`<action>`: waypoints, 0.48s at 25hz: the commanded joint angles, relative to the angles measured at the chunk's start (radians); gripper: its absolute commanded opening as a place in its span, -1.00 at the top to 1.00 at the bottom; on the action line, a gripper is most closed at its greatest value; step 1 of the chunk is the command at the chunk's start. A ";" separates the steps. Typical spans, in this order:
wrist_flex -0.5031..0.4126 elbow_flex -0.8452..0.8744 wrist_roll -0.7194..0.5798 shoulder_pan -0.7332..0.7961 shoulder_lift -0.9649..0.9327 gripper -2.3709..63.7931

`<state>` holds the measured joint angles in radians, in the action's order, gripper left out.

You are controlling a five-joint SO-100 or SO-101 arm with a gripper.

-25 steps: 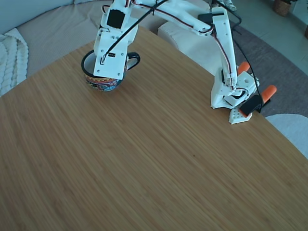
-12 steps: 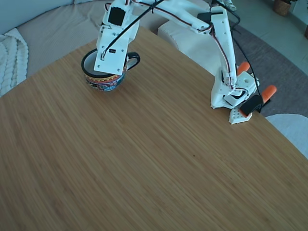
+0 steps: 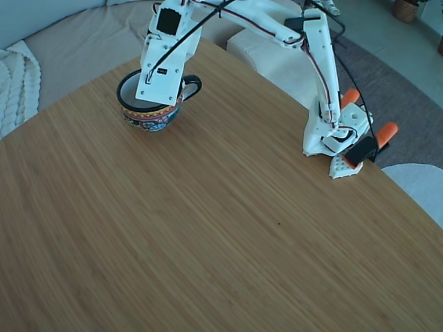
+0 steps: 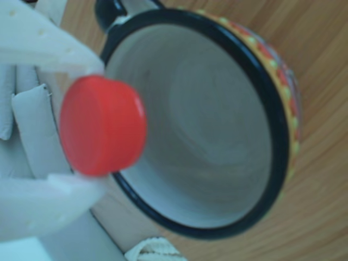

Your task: Grasp a red cap and put it in the cup.

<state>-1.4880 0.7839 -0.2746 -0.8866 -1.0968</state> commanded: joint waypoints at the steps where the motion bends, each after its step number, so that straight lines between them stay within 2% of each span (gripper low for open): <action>1: -0.006 -0.038 0.011 0.005 -0.020 0.17; 4: -0.006 -0.012 0.055 0.003 -0.028 -0.36; 6: -0.006 -0.008 0.054 0.005 -0.026 -0.53; 12: -0.005 -0.014 0.058 0.011 -0.031 -0.59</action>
<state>-1.4880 0.7839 -0.2224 -0.8836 -1.0968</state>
